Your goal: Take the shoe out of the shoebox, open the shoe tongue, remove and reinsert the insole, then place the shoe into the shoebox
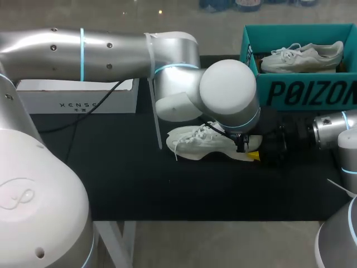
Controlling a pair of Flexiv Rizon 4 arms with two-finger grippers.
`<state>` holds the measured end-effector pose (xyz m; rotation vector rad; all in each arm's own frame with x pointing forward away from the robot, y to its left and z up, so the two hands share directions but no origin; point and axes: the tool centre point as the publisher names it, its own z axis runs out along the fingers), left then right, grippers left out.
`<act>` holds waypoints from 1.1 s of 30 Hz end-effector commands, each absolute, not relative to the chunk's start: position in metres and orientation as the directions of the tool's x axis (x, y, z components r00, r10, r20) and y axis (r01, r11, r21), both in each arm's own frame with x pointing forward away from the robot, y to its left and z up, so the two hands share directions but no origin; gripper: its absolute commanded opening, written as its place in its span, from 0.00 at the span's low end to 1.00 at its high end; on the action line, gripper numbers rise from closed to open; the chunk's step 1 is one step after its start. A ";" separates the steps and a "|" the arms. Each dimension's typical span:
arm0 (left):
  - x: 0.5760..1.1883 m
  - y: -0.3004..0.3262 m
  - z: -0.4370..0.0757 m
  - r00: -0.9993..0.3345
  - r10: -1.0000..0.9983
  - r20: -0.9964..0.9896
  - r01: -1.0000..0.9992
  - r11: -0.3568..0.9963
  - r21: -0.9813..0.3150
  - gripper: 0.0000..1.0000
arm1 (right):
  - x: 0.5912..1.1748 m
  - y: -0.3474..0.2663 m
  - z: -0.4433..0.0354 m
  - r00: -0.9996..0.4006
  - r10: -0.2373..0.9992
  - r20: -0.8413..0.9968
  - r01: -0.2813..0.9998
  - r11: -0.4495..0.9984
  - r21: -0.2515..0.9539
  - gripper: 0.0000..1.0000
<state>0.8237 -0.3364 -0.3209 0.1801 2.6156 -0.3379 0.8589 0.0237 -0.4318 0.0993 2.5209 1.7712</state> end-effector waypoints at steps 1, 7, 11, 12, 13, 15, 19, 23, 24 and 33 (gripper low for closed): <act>0.822 -0.336 -0.321 -0.869 0.063 -0.490 0.184 0.961 -0.204 0.12 | 0.859 0.025 -0.435 -0.996 0.088 -0.011 0.020 0.340 0.940 0.00; 0.823 -0.335 -0.325 -0.868 0.063 -0.493 0.183 0.963 -0.200 0.22 | 0.859 0.025 -0.435 -0.996 0.088 -0.011 0.020 0.340 0.940 0.00; 0.828 -0.335 -0.329 -0.861 0.055 -0.506 0.174 0.966 -0.191 0.24 | 0.859 0.025 -0.435 -0.996 0.088 -0.011 0.020 0.340 0.940 0.00; 0.829 -0.335 -0.330 -0.860 0.055 -0.507 0.174 0.966 -0.190 0.24 | 0.859 0.025 -0.435 -0.996 0.088 -0.011 0.020 0.340 0.940 0.00; 0.831 -0.335 -0.331 -0.859 0.053 -0.510 0.170 0.968 -0.185 0.24 | 0.859 0.025 -0.435 -0.996 0.088 -0.011 0.020 0.340 0.940 0.00; 0.835 -0.336 -0.333 -0.857 0.052 -0.513 0.168 0.969 -0.183 0.24 | 0.859 0.025 -0.435 -0.996 0.088 -0.011 0.020 0.340 0.940 0.00; 0.842 -0.338 -0.336 -0.854 0.049 -0.518 0.163 0.971 -0.177 0.22 | 0.859 0.025 -0.435 -0.996 0.088 -0.011 0.020 0.340 0.940 0.00; 0.847 -0.341 -0.339 -0.852 0.047 -0.522 0.159 0.972 -0.171 0.17 | 0.859 0.025 -0.435 -0.996 0.088 -0.011 0.020 0.340 0.940 0.00; 0.847 -0.341 -0.339 -0.852 0.046 -0.522 0.157 0.973 -0.171 0.17 | 0.859 0.025 -0.435 -0.996 0.088 -0.011 0.020 0.340 0.940 0.00; 0.844 -0.343 -0.331 -0.846 0.025 -0.533 0.161 0.965 -0.209 0.00 | 0.859 0.025 -0.435 -0.996 0.088 -0.011 0.020 0.340 0.940 0.00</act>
